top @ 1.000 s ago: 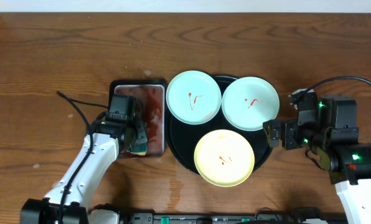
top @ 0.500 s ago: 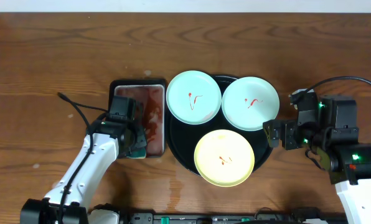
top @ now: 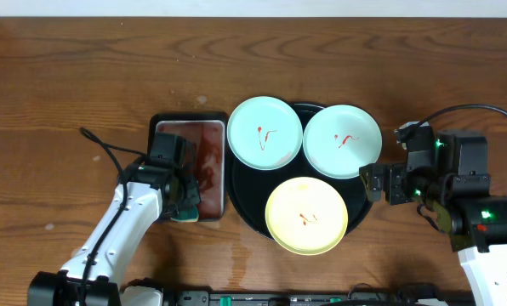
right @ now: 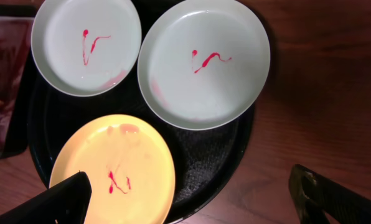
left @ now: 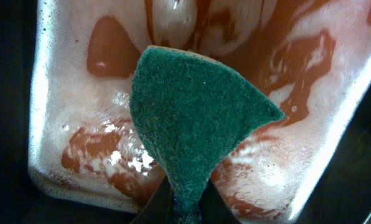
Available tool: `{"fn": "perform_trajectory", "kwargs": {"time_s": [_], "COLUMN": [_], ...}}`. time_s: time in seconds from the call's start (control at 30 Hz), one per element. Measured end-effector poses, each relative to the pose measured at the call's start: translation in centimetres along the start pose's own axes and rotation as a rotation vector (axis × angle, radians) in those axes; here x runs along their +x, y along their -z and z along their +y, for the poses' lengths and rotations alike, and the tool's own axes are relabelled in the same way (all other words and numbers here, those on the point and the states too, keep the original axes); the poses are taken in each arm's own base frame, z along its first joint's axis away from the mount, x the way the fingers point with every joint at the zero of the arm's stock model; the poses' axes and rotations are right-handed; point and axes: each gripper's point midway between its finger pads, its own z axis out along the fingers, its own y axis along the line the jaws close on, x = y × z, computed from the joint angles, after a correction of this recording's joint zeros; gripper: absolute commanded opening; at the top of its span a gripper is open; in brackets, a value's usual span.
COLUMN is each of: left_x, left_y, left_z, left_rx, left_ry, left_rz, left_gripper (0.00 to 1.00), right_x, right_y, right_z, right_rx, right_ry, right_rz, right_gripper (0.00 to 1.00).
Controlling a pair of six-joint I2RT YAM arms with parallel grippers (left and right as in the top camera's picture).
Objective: Clean dirty plates on tray and stack at the side
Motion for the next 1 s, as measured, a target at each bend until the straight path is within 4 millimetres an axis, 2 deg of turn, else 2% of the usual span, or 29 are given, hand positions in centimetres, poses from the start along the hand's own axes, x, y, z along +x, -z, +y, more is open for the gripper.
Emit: {"fn": "perform_trajectory", "kwargs": {"time_s": [0.3, 0.5, 0.7, 0.83, 1.0], "left_x": [0.0, -2.3, -4.8, -5.7, -6.3], "left_y": [0.0, 0.5, 3.7, 6.3, 8.7], "left_z": [0.0, -1.1, -2.5, -3.7, -3.8], "left_rx": [0.0, 0.048, 0.141, 0.249, 0.325], "left_ry": [0.0, -0.002, -0.007, -0.033, -0.074], "left_rz": [0.001, -0.103, -0.273, -0.354, -0.427], "left_gripper": [0.07, 0.07, 0.07, 0.07, 0.08], "right_x": [0.0, 0.0, 0.0, 0.0, 0.0], "right_y": [0.0, 0.0, 0.0, 0.0, 0.0], "right_z": [0.0, 0.0, 0.0, 0.0, 0.0], "right_rx": [0.0, 0.0, 0.0, 0.0, 0.0], "right_ry": [0.0, 0.0, 0.0, 0.0, 0.0], "right_rz": [0.0, 0.0, 0.0, 0.0, 0.0], "right_gripper": [0.99, 0.99, 0.99, 0.99, 0.99]}}
